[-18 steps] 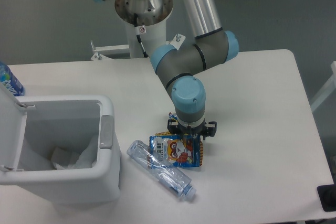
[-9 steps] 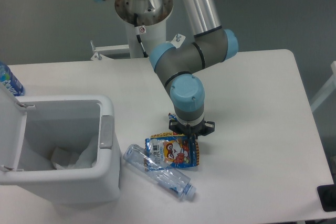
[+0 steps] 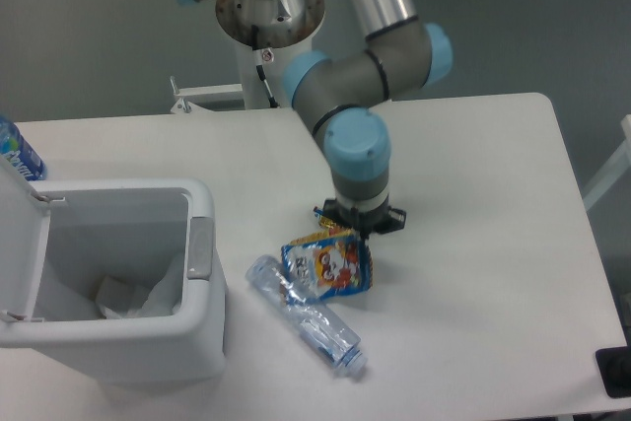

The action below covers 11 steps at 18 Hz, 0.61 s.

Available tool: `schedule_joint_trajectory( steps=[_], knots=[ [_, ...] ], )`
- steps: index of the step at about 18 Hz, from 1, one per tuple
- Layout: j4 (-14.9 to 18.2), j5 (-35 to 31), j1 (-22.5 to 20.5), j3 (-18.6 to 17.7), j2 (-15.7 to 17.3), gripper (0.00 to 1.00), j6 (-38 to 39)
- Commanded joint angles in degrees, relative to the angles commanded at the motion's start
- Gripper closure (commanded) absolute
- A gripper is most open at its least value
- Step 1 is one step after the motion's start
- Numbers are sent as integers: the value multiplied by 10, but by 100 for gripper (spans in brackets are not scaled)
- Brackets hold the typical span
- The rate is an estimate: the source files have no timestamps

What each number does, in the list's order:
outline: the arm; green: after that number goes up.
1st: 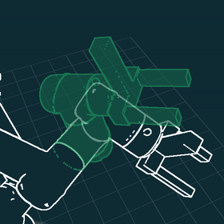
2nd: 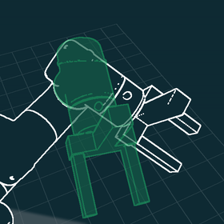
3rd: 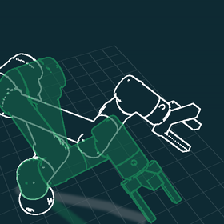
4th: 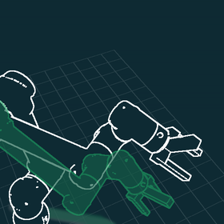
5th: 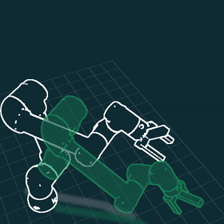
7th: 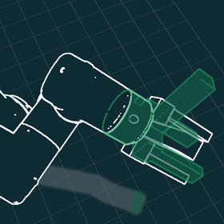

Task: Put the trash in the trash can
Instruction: 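Lift the held wrapper and carry it toward the trash bin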

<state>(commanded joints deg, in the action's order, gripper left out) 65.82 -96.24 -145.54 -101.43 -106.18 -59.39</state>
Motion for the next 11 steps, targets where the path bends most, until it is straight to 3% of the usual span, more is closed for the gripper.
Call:
schedule_joint_trajectory(
  steps=[4, 7, 9, 11],
  knots=[
    [17, 54, -21, 12, 16, 100, -28],
    [22, 144, -55, 27, 33, 100, -28],
    [41, 185, -63, 51, 40, 100, -24],
    [76, 209, -73, 99, 47, 100, -19]
  ],
)
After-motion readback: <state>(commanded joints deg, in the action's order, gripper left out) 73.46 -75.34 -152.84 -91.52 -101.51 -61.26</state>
